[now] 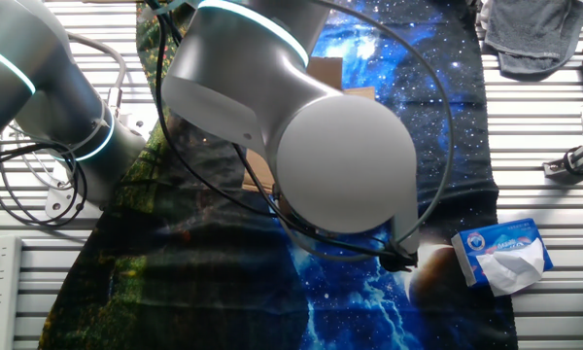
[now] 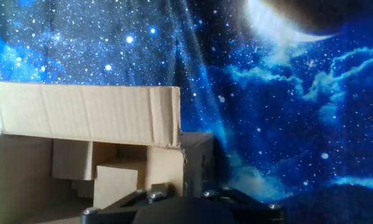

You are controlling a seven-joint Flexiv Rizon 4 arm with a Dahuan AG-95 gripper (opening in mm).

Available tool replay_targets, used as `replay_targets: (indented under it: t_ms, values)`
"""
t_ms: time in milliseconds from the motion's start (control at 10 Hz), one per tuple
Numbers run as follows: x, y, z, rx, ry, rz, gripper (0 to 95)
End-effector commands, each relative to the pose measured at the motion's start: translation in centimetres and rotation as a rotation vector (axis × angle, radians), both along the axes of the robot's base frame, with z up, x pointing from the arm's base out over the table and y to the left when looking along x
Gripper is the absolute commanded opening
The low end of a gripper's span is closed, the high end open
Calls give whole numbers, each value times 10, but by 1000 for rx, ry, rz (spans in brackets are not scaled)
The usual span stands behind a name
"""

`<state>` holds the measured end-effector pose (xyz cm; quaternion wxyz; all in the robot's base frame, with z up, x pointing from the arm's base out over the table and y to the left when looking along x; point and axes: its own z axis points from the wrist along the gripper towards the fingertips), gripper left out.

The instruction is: Cover the box

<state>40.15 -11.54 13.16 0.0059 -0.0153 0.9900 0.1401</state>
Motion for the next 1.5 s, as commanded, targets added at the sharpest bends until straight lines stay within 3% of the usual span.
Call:
replay_targets:
  t_ms: [100, 700, 900, 1000, 1200, 1500]
  values:
    - [0, 0, 1, -2, -3, 1, 570]
    - [-7, 7, 30, -28, 0, 8, 570]
    - [-9, 11, 39, -37, 16, 8, 570]
    - [-10, 13, 43, -39, 21, 3, 380]
    - [-12, 20, 51, -47, 43, -19, 380]
    - [-24, 26, 51, -53, 50, -41, 380]
